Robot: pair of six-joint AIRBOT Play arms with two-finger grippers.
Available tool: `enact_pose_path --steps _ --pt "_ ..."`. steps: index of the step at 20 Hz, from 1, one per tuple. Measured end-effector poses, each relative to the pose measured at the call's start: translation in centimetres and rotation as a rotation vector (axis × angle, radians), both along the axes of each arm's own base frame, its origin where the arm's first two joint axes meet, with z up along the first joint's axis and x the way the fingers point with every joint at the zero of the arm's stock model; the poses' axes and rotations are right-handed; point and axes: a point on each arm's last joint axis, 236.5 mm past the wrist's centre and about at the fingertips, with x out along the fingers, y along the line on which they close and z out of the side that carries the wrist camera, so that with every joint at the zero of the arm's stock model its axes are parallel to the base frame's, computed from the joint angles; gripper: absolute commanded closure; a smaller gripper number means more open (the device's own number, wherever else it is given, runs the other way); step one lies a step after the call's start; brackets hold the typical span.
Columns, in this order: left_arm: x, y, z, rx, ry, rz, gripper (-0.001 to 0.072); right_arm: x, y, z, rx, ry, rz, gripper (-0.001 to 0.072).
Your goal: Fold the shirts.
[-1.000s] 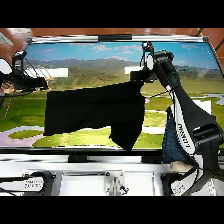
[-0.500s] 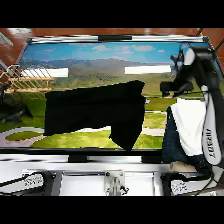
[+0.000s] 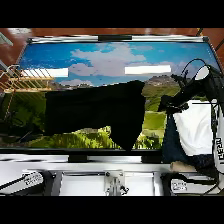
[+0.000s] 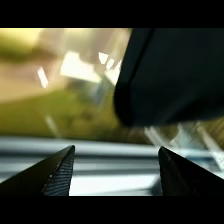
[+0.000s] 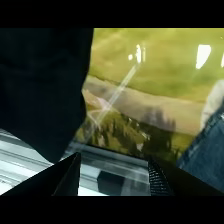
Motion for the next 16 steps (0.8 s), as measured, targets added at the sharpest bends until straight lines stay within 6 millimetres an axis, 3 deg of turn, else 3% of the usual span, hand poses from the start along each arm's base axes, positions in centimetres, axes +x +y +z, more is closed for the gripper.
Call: enact_pose_path --steps 7,8,9,10,11,12,16 --pt "1.9 -1.4 -1.7 -0.068 -0.052 0.024 0.0117 0.7 0.2 -0.2 0.015 -0.034 -0.014 0.0178" --pt "2.0 -1.6 -1.9 -0.071 -0.052 0.015 0.0161 0.7 0.1 -0.2 0.016 -0.034 -0.015 0.0177" --pt "2.2 -1.9 -2.2 -0.078 -0.052 0.015 0.0269 0.7 0.2 -0.2 0.017 -0.034 -0.016 0.0178" --pt "2.4 -2.3 -2.6 -0.086 -0.051 0.012 0.0321 0.7 0.2 -0.2 0.018 -0.033 -0.019 0.0177" --pt "2.4 -2.4 -2.9 -0.086 -0.047 0.012 0.0573 0.7 0.2 -0.2 0.018 -0.03 -0.023 0.0177" --pt "2.4 -2.2 -3.5 -0.073 -0.043 0.012 0.0655 0.7 0.2 -0.2 0.018 -0.028 -0.027 0.0177" --pt "2.5 -2.5 -3.8 -0.075 -0.042 0.005 0.0675 -0.6 0.4 -1.8 0.021 0.03 -0.053 0.0176"
